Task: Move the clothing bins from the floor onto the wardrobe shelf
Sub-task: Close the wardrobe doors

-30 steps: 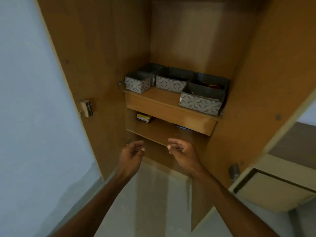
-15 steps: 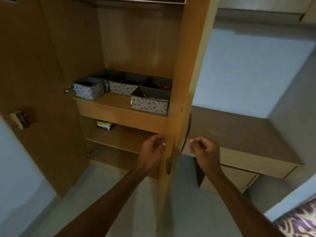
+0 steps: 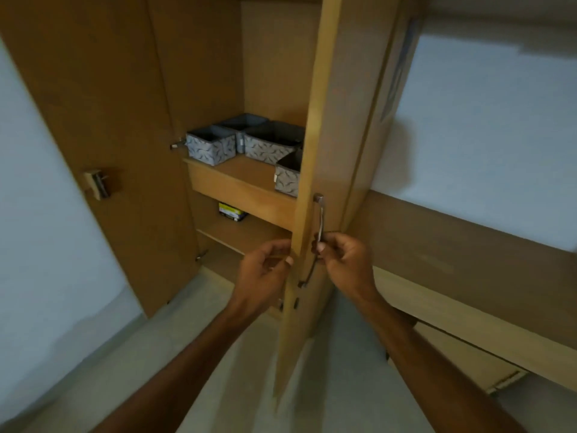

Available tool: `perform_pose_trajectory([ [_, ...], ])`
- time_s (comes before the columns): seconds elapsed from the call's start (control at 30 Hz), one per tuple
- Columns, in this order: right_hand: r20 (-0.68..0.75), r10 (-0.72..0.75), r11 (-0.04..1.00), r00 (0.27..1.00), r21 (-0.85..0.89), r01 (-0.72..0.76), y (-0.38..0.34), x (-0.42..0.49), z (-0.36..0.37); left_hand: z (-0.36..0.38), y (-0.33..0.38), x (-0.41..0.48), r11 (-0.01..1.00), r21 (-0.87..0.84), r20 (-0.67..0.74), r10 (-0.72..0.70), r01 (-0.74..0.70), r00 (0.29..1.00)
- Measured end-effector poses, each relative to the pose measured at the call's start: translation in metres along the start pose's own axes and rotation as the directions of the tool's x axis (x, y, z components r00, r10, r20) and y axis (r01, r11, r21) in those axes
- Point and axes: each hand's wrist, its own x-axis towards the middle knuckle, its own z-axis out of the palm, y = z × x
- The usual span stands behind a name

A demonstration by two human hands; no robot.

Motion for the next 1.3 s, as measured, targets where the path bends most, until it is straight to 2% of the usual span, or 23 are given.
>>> perform_pose_trajectory([
  [0.13, 0.079, -0.069, 0.998, 0.995, -0.008, 0.069, -0.008, 0.028, 0.050, -0.040, -0.006, 0.014, 1.000, 0.006, -0.105, 0.005, -0.005, 0.995],
  [0.33, 0.079, -0.140, 0.990, 0.987, 0.037, 0.138, -0.018, 0.084, 0.137, -0.100, -0.021, 0.067, 0.999, 0.048, -0.070, 0.011, -0.008, 0.997],
  [0.5, 0.053, -0.120, 0.993, 0.991, 0.009, 0.120, -0.018, 0.143, 0.199, -0.139, -0.035, 0.133, 0.999, -0.032, 0.011, -0.026, 0.026, 1.000],
  [0.6, 0.049, -0.076, 0.997, 0.996, -0.022, 0.077, -0.017, 0.185, 0.228, -0.160, -0.046, 0.179, 0.998, -0.009, 0.032, -0.056, 0.057, 0.998],
  [0.67, 0.038, -0.052, 0.998, 0.998, -0.039, 0.054, -0.014, 0.207, 0.241, -0.171, -0.056, 0.206, 0.994, 0.023, 0.029, -0.109, 0.109, 0.994],
  [0.8, -0.025, -0.025, 0.997, 0.999, -0.074, 0.023, -0.004, 0.252, 0.268, -0.193, -0.085, 0.274, 0.992, 0.098, 0.095, -0.083, 0.074, 0.992],
  [1.0, -0.059, -0.022, 0.995, 0.998, -0.098, 0.016, 0.010, 0.313, 0.290, -0.199, -0.079, 0.338, 0.981, -0.033, 0.163, -0.182, 0.189, 0.970],
  [1.3, -0.184, -0.091, 0.980, 0.979, -0.188, 0.056, 0.040, 0.398, 0.305, -0.188, -0.103, 0.434, 0.972, -0.093, 0.269, -0.185, 0.217, 0.945],
])
